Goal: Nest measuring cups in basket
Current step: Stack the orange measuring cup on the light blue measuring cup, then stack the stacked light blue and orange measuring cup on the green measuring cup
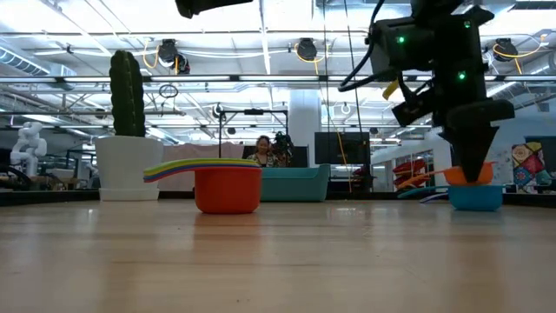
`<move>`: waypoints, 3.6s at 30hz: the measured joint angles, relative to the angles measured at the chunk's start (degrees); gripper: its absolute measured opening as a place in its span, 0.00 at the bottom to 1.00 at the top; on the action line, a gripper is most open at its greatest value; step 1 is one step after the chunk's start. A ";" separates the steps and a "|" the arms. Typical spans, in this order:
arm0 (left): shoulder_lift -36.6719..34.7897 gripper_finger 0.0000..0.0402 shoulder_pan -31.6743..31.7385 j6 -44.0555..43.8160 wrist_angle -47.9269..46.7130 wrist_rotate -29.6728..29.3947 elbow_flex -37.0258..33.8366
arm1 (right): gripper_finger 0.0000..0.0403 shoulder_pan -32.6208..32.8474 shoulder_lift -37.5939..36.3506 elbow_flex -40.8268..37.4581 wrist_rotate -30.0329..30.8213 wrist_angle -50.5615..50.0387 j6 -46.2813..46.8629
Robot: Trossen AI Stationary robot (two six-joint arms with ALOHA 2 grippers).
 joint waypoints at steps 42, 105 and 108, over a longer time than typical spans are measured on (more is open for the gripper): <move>0.00 0.94 0.02 -0.50 0.07 0.00 0.00 | 0.42 -0.02 -0.04 -6.81 -1.17 5.65 -0.70; -25.14 0.94 -2.60 10.62 -22.26 0.22 -0.02 | 0.00 5.49 26.21 47.14 3.23 16.13 -69.37; -25.09 0.94 -2.60 10.62 -21.87 0.25 -0.02 | 0.00 5.00 26.22 47.14 2.36 16.58 -70.43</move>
